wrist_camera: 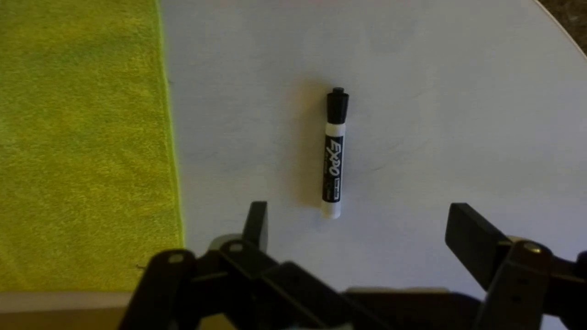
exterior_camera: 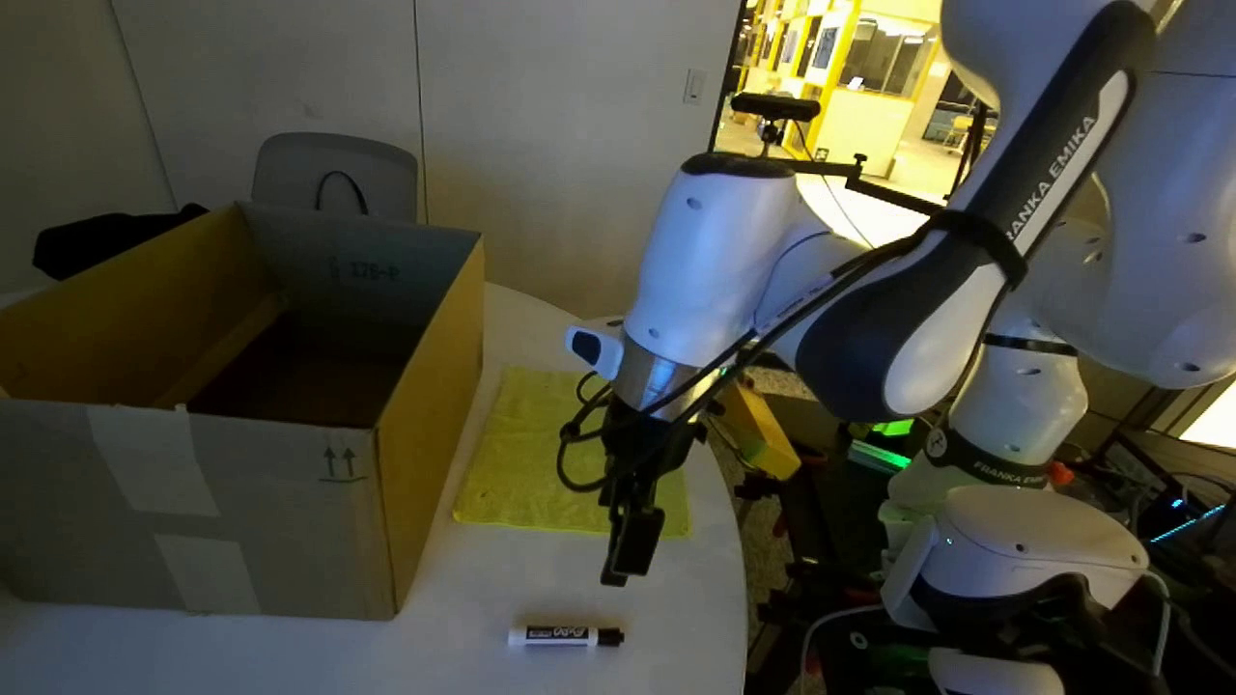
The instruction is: Put the marker on the towel, fold the towel and then put the folded towel in the box
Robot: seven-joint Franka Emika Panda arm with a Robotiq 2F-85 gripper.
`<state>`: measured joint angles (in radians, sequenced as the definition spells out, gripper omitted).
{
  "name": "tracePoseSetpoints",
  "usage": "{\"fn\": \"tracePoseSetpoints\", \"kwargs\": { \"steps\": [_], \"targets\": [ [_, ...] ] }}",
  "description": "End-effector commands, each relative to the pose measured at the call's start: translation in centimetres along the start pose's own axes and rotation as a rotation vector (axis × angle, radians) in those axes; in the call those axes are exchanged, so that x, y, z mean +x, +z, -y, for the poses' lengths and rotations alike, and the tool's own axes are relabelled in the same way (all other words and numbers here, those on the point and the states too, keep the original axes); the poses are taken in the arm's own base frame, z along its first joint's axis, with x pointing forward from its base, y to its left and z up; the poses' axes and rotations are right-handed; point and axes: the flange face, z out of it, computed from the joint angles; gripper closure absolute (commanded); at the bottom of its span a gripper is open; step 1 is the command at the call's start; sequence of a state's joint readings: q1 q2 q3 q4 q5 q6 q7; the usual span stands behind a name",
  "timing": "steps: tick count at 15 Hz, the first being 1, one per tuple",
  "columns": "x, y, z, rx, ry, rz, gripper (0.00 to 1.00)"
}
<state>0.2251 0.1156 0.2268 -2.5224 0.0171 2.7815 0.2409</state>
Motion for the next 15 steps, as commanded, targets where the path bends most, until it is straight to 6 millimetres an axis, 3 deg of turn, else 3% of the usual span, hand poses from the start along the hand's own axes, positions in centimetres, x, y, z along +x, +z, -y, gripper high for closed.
{"fn": "tracePoseSetpoints", "kwargs": {
  "steps": [1, 9, 15],
  "targets": [
    [1.0, 2.9, 2.7, 0.034, -0.011, -0.005, 0.0],
    [0.3, 9.3, 6.5, 0.046, -0.084, 0.034, 0.0],
    [1.8, 12.9, 6.6, 0.02, -0.126, 0.063, 0.0]
  ]
}}
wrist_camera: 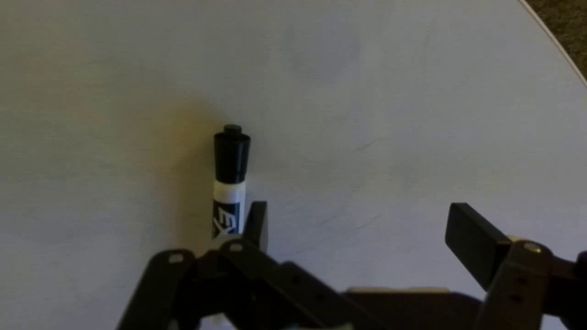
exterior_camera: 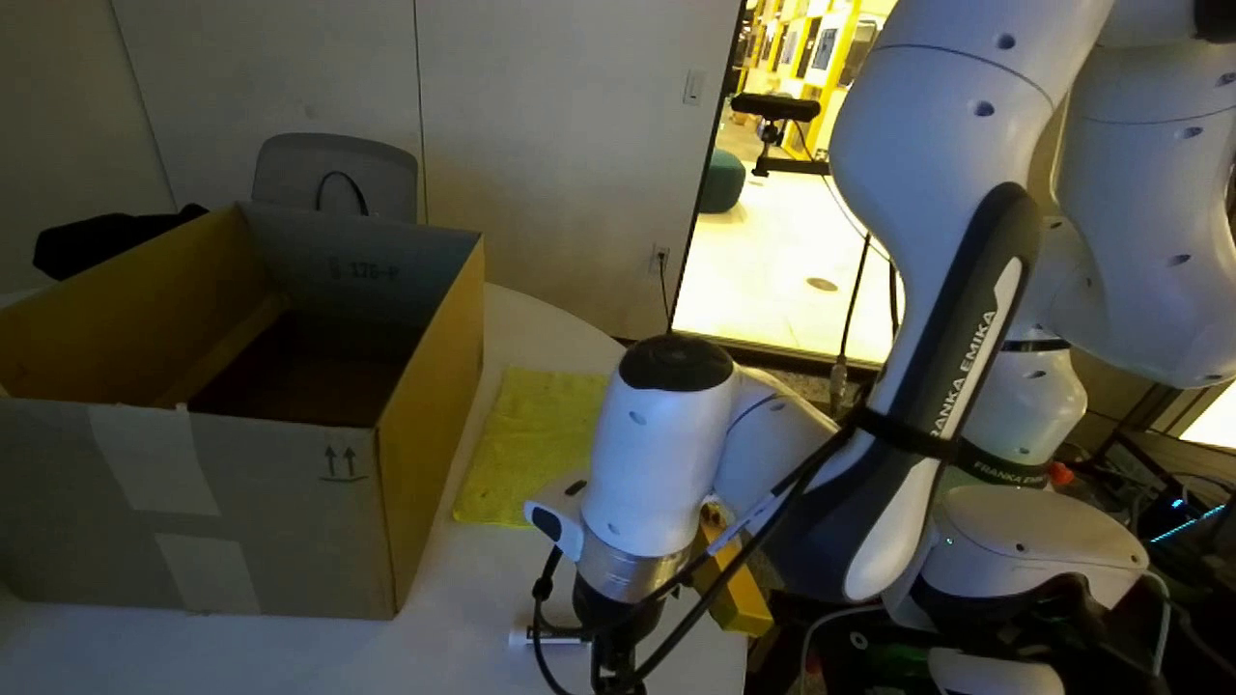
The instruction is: Put the marker on the towel, fold the towel and then put the folded towel in the box
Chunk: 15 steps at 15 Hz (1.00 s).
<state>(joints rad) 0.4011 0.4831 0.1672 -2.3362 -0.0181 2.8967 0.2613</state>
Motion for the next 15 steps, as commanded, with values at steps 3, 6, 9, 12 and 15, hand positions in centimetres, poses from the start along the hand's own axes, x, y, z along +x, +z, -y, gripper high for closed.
{"fn": "tracePoseSetpoints", "kwargs": {
  "steps": [3, 6, 9, 12, 15],
  "targets": [
    [2.9, 2.4, -1.2, -0.035, -0.015, -0.012, 0.0],
    [4.0, 2.4, -2.6, -0.056, -0.015, -0.021, 0.0],
    [4.6, 1.1, -3.7, -0.061, -0.03, -0.034, 0.0],
    [4.9, -1.2, -4.5, -0.061, -0.073, -0.044, 0.0],
    [5.5, -2.8, -5.9, -0.073, -0.105, -0.048, 0.0]
  ]
}}
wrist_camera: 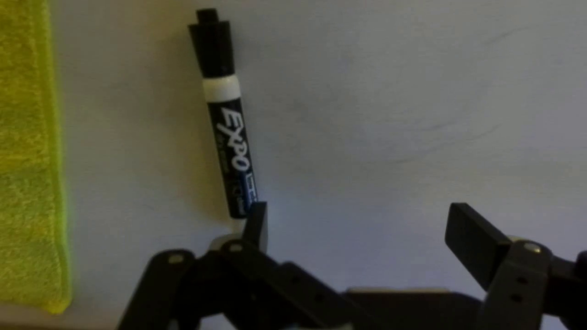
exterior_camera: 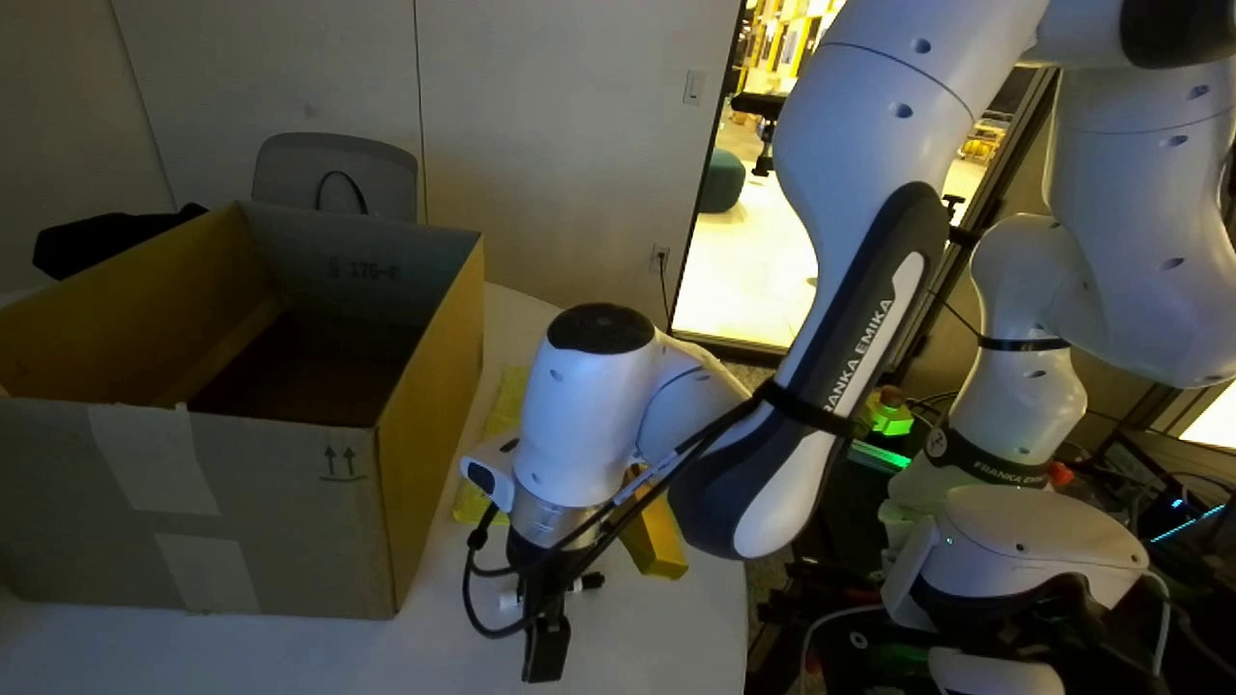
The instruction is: Put the marker on the towel, fold the towel and then put the folded towel in the box
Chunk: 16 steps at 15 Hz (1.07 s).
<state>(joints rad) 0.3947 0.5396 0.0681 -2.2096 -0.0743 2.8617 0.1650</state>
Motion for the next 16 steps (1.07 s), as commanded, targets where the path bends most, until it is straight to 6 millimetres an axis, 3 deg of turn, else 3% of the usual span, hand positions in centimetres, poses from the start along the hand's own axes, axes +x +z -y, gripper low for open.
{"fn": "tracePoseSetpoints", "kwargs": {
  "steps": [1, 4, 9, 16],
  "targets": [
    [0.7, -2.6, -2.0, -0.009, -0.057, 0.006, 0.0],
    [1.1, -1.9, -4.1, -0.016, -0.095, 0.035, 0.0],
    [0.7, 1.2, -6.6, -0.033, -0.142, 0.095, 0.0],
    [0.2, 3.6, -7.0, -0.053, -0.162, 0.139, 0.0]
  ]
}}
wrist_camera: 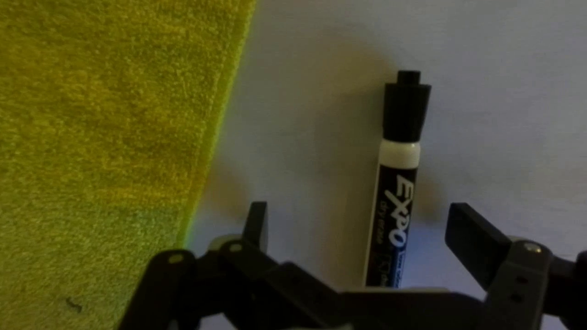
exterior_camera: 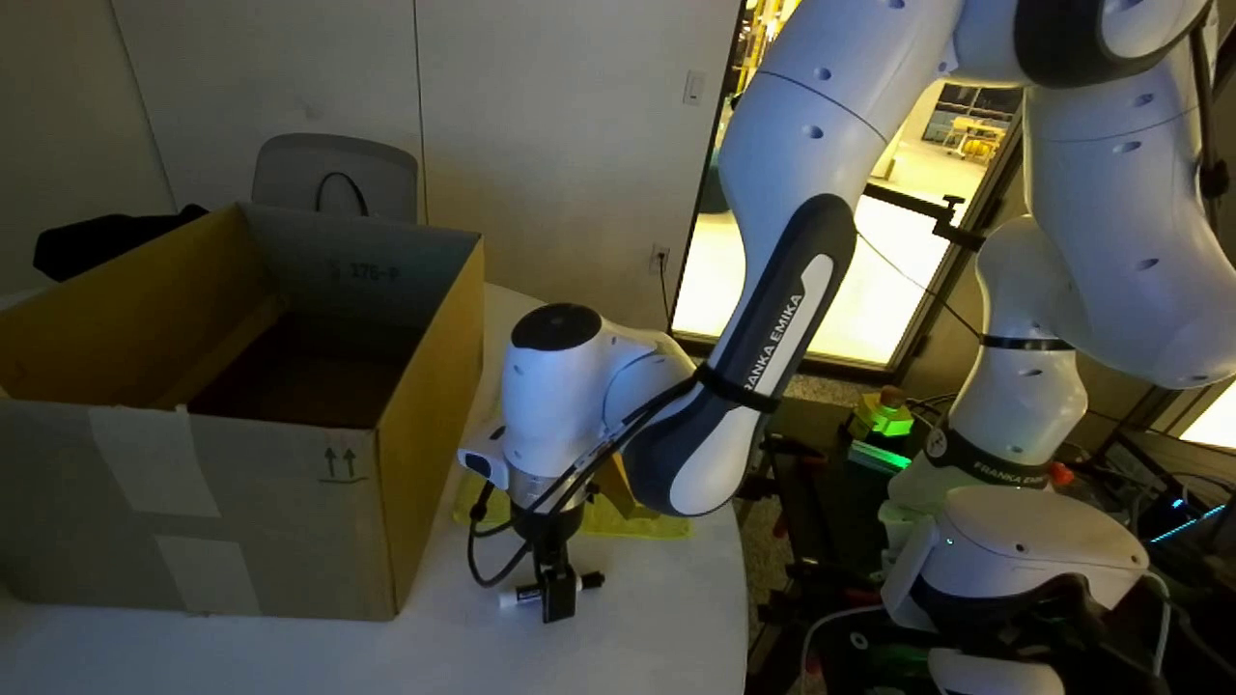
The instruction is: Put the marker on the towel, fold the towel and then put the folded towel in the box
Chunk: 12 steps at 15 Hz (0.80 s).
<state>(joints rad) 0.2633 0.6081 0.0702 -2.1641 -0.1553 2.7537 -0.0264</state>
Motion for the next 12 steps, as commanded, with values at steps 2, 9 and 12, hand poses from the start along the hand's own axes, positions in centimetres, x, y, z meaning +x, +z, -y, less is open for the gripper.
{"fn": "tracePoseSetpoints", "kwargs": {
  "steps": [2, 9, 12],
  "targets": [
    [0.9, 0.7, -0.4, -0.019, -0.02, 0.028, 0.26],
    [0.7, -2.4, -1.6, -0.059, -0.049, 0.05, 0.8],
    [-0.3, -4.0, -2.5, -0.086, -0.057, 0.066, 1.0]
  ]
}}
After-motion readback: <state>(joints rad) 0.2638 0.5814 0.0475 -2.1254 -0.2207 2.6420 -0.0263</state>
